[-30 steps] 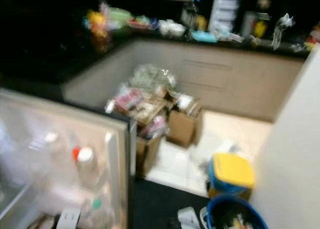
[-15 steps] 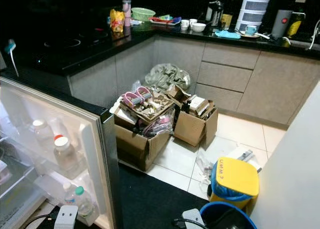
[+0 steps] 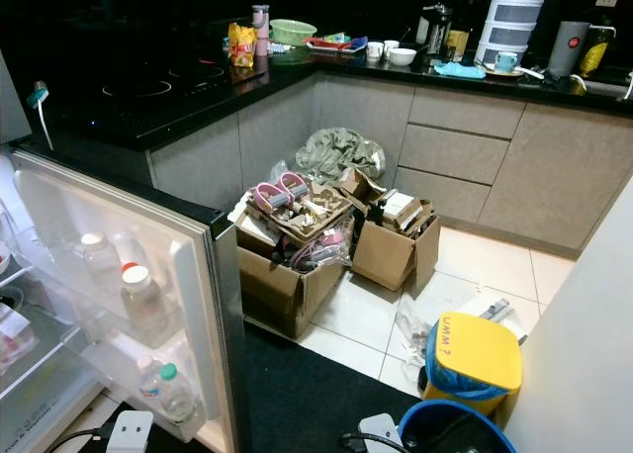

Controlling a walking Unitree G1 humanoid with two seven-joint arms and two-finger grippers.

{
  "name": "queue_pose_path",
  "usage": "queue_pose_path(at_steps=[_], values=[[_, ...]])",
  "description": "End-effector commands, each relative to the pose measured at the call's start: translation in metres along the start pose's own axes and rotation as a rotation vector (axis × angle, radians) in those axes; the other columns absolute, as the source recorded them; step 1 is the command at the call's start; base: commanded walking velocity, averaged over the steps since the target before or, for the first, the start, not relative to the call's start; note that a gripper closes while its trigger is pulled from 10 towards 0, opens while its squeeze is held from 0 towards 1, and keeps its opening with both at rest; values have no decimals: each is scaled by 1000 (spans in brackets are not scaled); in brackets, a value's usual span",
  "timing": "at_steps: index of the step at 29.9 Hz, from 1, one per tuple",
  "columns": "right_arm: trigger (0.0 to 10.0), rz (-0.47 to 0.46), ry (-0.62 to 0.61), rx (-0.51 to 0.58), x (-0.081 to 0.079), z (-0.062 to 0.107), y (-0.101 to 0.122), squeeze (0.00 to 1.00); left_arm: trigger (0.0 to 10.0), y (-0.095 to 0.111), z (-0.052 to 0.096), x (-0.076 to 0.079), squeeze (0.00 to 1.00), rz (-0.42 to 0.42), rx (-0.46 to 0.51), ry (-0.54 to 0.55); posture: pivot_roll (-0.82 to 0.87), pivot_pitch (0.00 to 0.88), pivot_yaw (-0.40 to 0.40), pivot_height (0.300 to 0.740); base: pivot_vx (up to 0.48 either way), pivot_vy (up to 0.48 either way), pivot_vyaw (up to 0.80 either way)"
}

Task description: Restocking fridge

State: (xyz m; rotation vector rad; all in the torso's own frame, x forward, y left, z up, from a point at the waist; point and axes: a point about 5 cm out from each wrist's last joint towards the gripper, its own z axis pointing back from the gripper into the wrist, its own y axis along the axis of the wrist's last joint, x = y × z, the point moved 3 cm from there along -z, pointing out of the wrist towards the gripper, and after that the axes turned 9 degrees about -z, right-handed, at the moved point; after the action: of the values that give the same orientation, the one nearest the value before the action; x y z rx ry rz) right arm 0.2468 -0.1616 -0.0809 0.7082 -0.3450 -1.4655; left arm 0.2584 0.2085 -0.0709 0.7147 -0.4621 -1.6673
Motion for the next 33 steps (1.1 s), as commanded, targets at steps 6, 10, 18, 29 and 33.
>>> queue_pose_path(at_steps=[6, 10, 18, 29, 33], values=[[10000, -21, 5, 12, -2, 0, -1, 0, 10000, 4, 0, -4, 0, -44, 22, 1, -88, 77, -34, 740, 0, 0, 0], [10000, -27, 3, 26, 1, 1, 1, 0, 10000, 12, -1, -5, 0, -48, 54, 9, -88, 77, -31, 740, 0, 0, 0], [10000, -64, -24, 113, 7, 2, 18, 0, 10000, 13, -1, -3, 0, -79, 45, 18, -93, 78, -18, 740, 0, 0, 0], [10000, -35, -18, 253, 3, 1, 82, 0, 10000, 3, 1, -15, 0, -102, 6, 80, -92, 88, -16, 740, 0, 0, 0], [0, -45, -19, 345, -4, 4, 124, 0, 10000, 0, 2, -23, 0, -101, 2, 115, -82, 99, -19, 740, 0, 0, 0]])
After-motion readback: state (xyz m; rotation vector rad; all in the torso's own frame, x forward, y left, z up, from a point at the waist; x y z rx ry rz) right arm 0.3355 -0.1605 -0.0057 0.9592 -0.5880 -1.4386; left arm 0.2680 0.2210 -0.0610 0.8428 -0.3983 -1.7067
